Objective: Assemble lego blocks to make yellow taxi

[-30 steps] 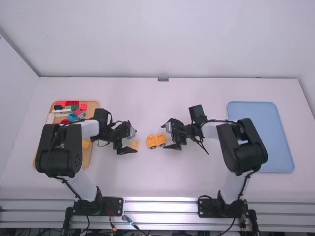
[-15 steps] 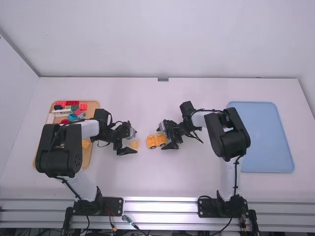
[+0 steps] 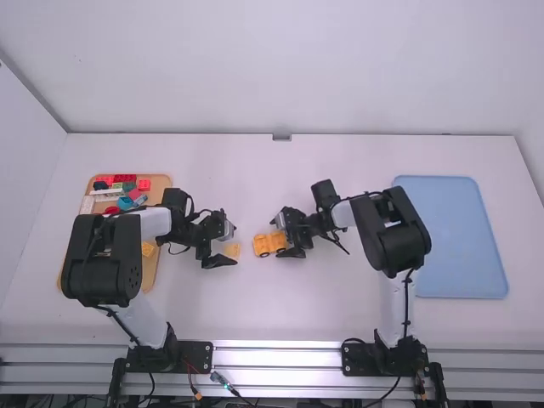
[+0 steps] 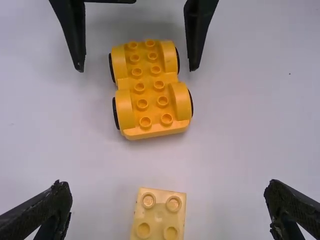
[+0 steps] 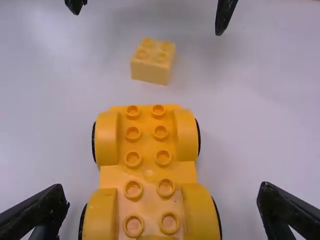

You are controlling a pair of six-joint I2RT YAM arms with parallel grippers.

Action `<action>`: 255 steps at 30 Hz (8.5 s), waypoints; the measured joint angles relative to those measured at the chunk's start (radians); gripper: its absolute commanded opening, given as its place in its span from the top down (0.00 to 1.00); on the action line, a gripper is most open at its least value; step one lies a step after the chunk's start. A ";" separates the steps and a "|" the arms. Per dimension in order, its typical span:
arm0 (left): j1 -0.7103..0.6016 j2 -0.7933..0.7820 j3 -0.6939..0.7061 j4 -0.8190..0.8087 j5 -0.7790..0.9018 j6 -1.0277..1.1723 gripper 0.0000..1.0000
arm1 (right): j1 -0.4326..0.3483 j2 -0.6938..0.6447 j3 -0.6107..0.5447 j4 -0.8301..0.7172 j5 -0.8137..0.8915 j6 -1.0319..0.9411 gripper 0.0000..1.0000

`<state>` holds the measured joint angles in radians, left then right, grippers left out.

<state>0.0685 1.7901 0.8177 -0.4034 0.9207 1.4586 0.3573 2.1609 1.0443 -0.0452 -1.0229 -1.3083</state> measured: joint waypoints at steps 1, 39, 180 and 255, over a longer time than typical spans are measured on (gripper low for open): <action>0.000 0.000 0.000 0.000 0.000 0.000 0.01 | 0.003 0.000 -0.002 0.005 0.005 0.004 0.08; -0.002 0.000 0.000 0.000 -0.014 0.000 0.01 | 0.066 -0.120 -0.312 0.524 0.208 0.499 0.50; -0.326 0.054 0.049 0.294 -0.150 -0.369 0.98 | 0.048 -0.153 -0.365 0.546 0.233 0.532 0.39; -0.327 0.039 0.000 0.389 -0.146 -0.371 0.87 | 0.048 -0.153 -0.365 0.547 0.237 0.538 0.38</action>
<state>-0.2581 1.8294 0.8181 -0.0143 0.7742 1.0874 0.4049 2.0079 0.6796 0.5022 -0.7864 -0.7704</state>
